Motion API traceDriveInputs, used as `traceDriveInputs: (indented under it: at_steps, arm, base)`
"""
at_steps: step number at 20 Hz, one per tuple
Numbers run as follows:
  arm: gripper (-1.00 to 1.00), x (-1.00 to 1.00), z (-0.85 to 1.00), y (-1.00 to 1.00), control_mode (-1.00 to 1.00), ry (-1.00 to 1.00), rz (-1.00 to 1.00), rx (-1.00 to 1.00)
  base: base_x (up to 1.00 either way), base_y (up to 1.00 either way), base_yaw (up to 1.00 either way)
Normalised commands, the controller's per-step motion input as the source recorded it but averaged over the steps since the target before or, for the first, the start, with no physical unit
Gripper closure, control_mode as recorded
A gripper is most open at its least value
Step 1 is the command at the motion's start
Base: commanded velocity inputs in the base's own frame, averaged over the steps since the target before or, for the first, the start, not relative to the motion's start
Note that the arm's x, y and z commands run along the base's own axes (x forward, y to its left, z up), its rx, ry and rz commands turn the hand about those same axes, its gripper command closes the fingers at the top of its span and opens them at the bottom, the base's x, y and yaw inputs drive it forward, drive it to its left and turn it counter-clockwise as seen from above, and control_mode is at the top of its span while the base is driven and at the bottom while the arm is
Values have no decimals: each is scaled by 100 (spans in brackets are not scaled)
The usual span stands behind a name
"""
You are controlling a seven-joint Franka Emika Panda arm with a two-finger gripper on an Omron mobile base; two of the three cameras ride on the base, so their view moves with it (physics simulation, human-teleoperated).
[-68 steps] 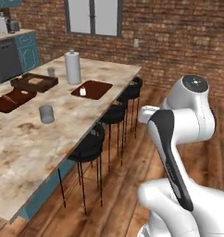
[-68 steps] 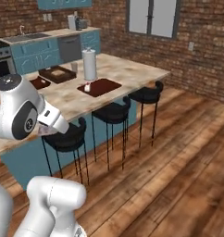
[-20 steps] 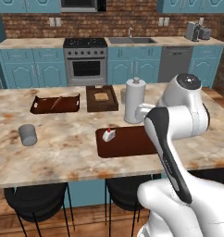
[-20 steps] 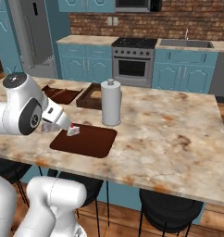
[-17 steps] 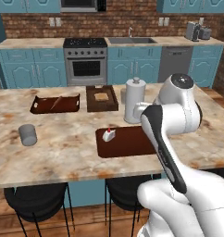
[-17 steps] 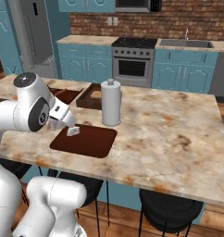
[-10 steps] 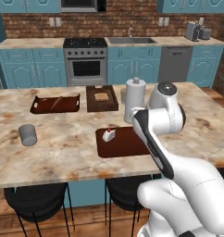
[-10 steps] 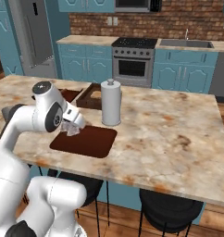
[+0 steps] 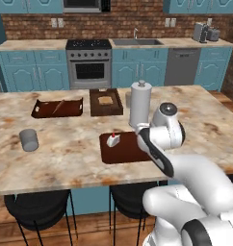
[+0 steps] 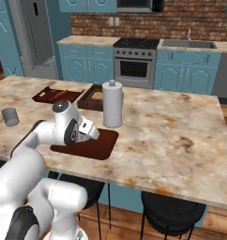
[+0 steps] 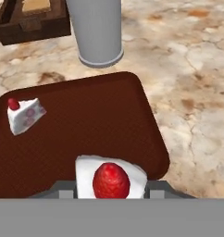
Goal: Take the cakes from the fridge and place them on the empty tray on the dining counter.
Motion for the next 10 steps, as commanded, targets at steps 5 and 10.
traceDriveInputs:
  at_steps: [5,10]
  arm:
    - [100,25,-47,-1,-100,0,0,0]
    - [100,41,-35,0,-100,0,0,-2]
  base:
    - [0,0,0]
    - [0,0,0]
